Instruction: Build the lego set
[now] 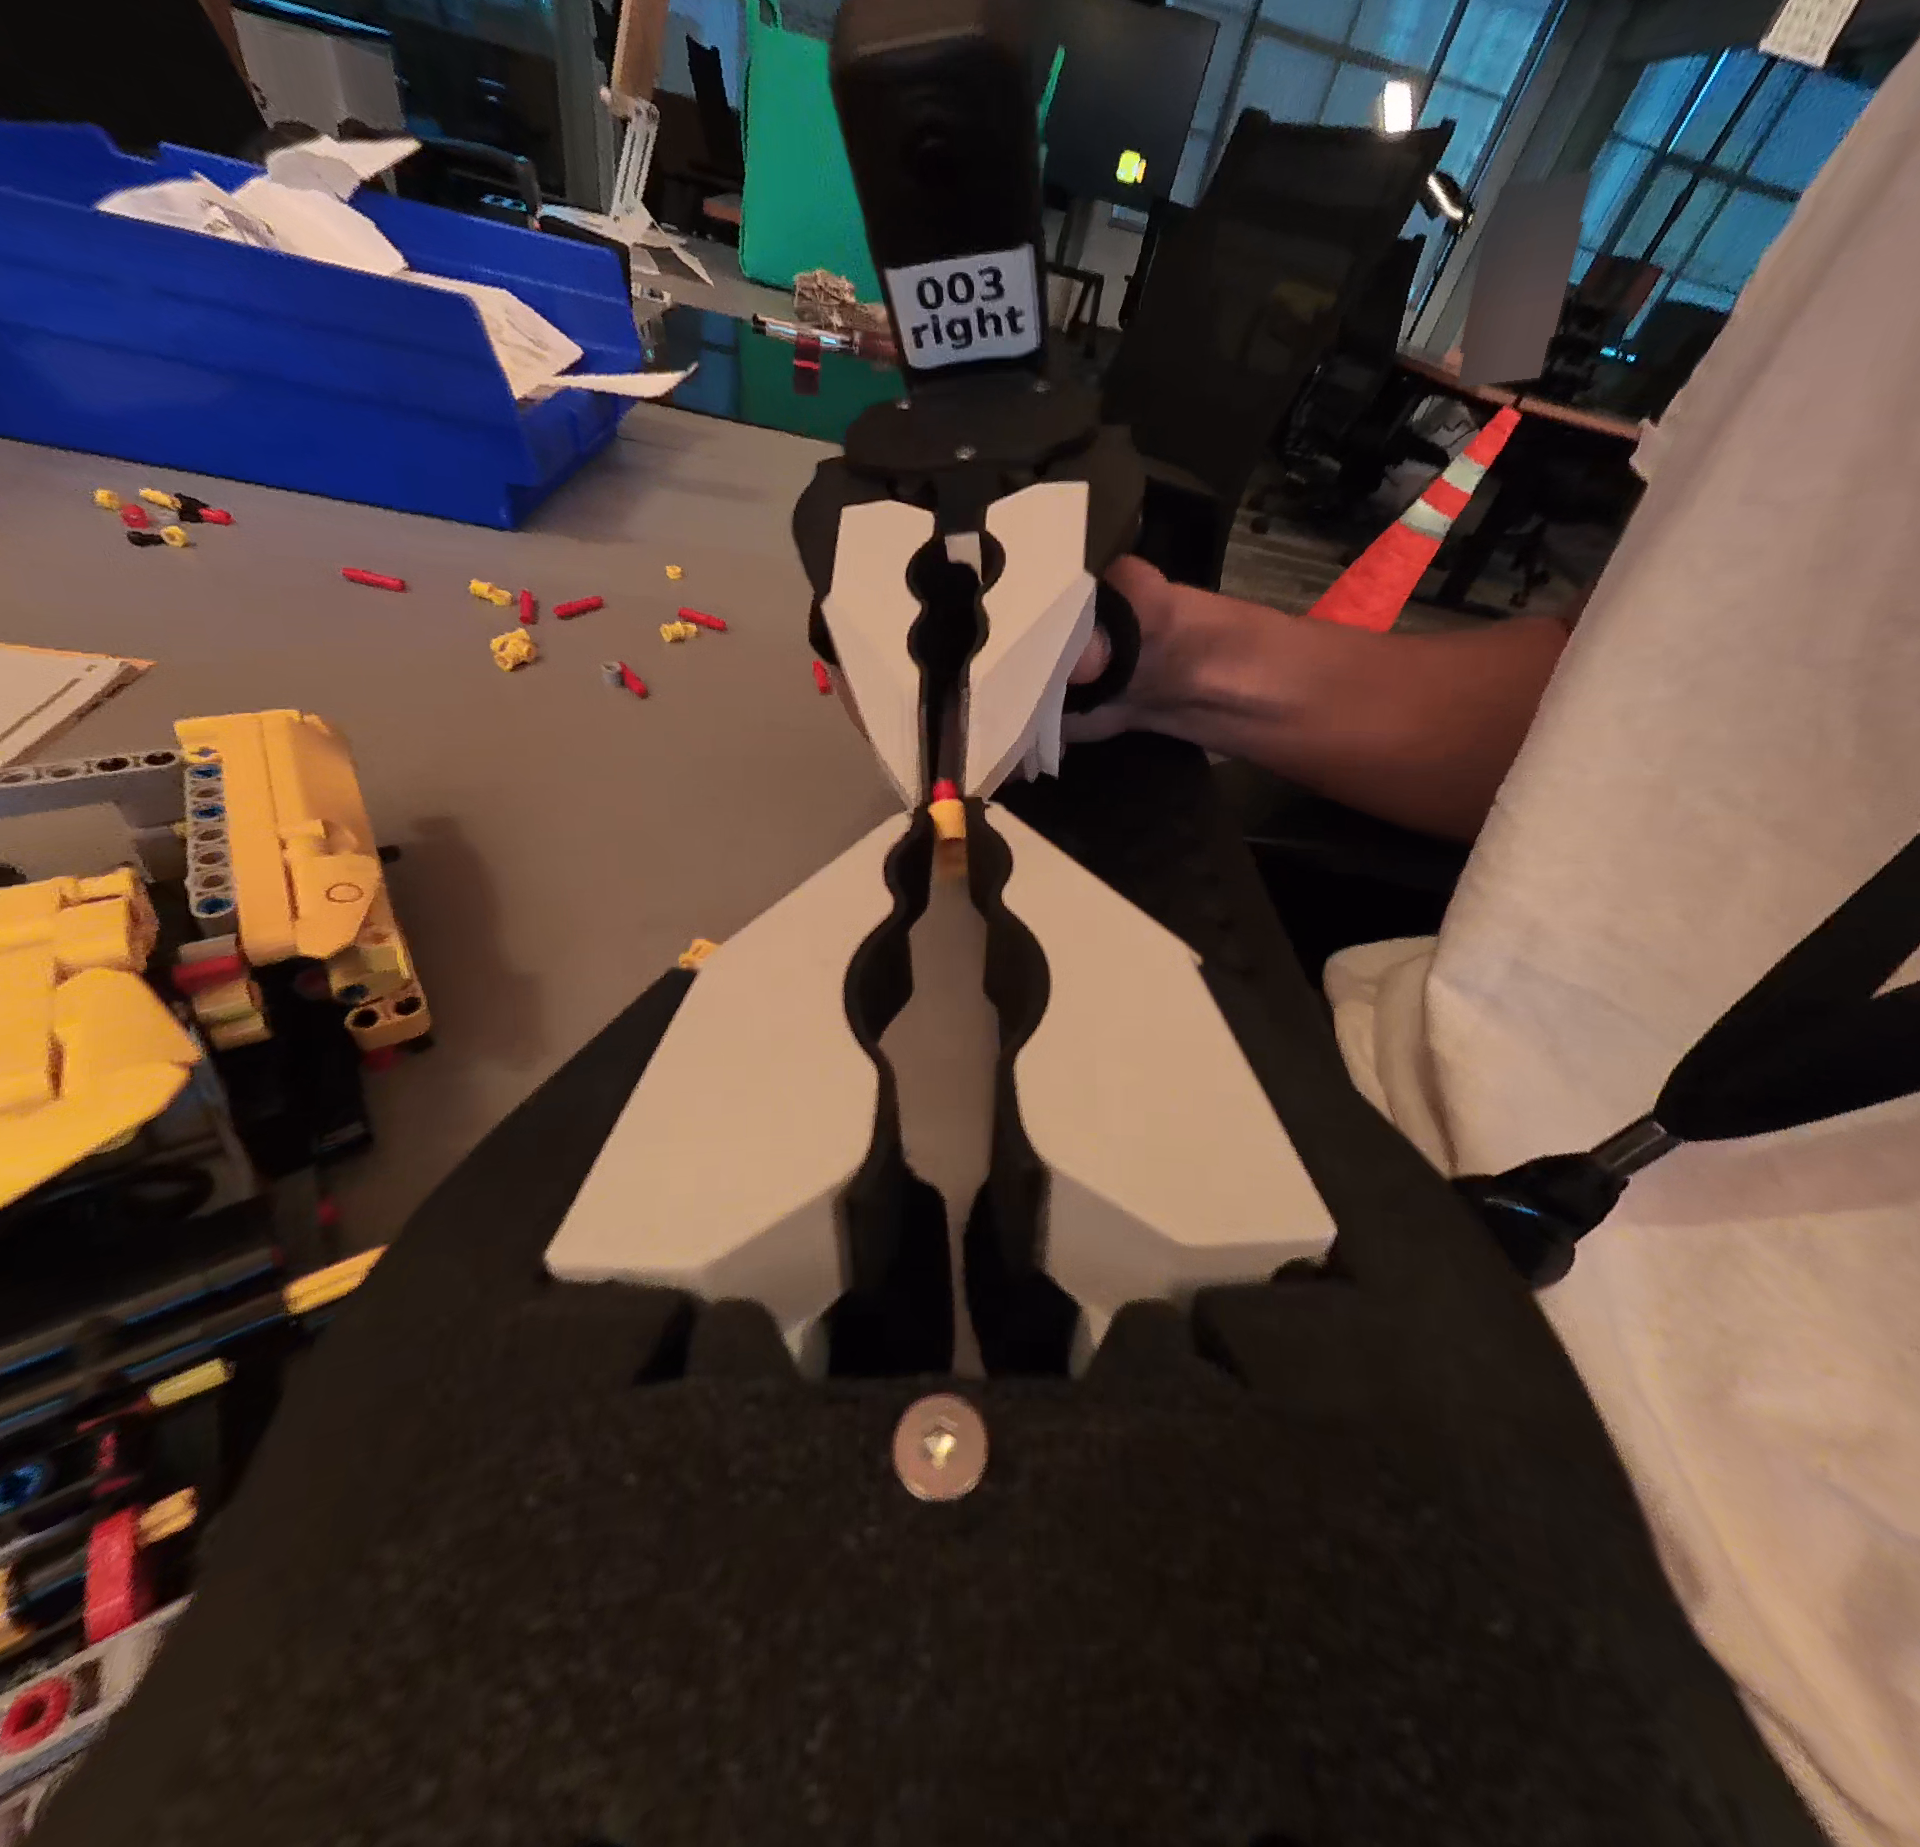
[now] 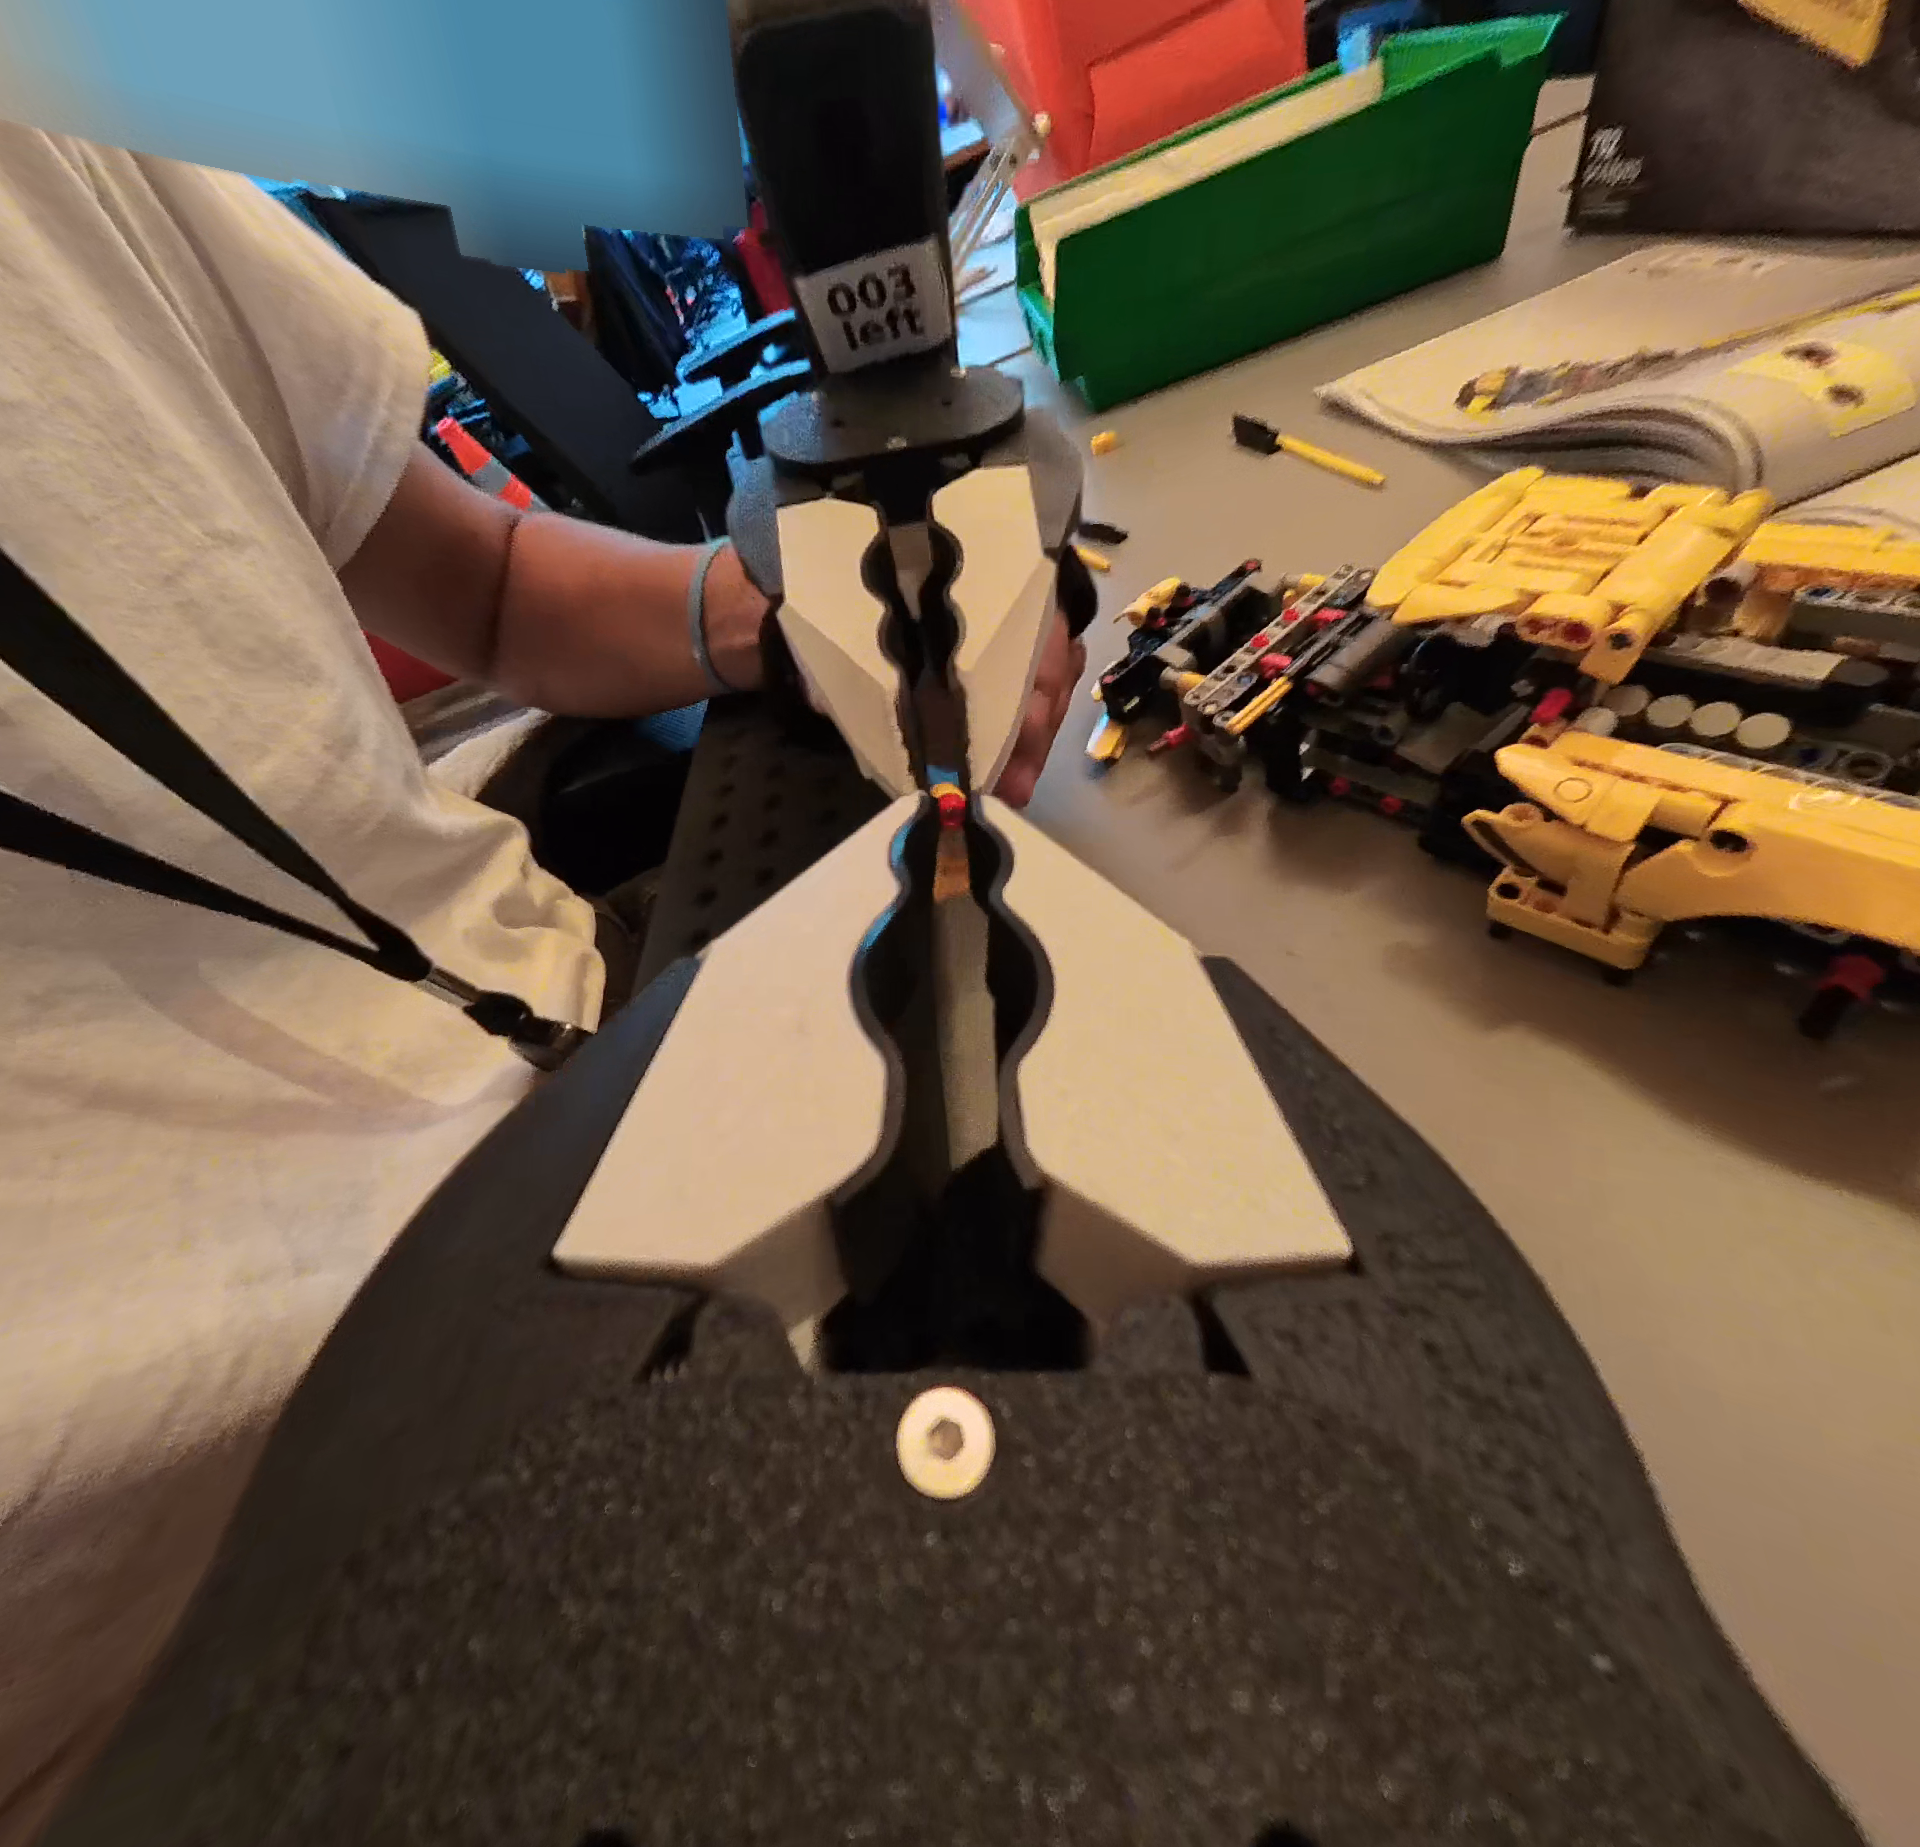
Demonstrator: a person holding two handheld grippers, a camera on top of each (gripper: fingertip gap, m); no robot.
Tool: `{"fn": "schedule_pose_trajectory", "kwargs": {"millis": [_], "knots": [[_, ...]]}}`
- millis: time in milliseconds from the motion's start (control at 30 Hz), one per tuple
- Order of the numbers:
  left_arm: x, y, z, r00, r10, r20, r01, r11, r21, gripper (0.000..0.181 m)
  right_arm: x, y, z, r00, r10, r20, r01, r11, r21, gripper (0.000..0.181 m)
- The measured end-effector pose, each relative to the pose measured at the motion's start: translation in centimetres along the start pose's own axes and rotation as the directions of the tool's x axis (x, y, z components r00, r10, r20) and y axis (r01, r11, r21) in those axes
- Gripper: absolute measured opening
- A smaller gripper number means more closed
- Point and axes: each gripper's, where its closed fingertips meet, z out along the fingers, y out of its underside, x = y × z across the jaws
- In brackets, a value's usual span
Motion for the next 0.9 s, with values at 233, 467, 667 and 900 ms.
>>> {"fn": "schedule_pose_trajectory", "kwargs": {"millis": [233,467,667,900], "knots": [[-3.2,-1.1,-0.9,0.979,-0.166,0.116,0.156,0.983,0.096,0.006,2.6,-1.2,-0.2,0.914,-0.224,-0.338,0.231,0.973,-0.021,0.036],[-3.4,-2.3,-1.3,0.941,-0.338,0.027,0.326,0.924,0.197,0.006,4.3,-1.9,0.7,0.686,-0.412,-0.600,0.377,0.906,-0.192,0.032],[-3.3,-1.7,-1.1,0.925,-0.380,0.005,0.374,0.912,0.169,0.006,3.7,-2.2,0.9,0.617,-0.494,-0.613,0.455,0.859,-0.234,0.020],[-3.2,-1.4,-0.9,0.918,-0.395,-0.010,0.392,0.908,0.149,0.006,3.5,-2.0,1.0,0.576,-0.540,-0.613,0.488,0.830,-0.272,0.013]]}}
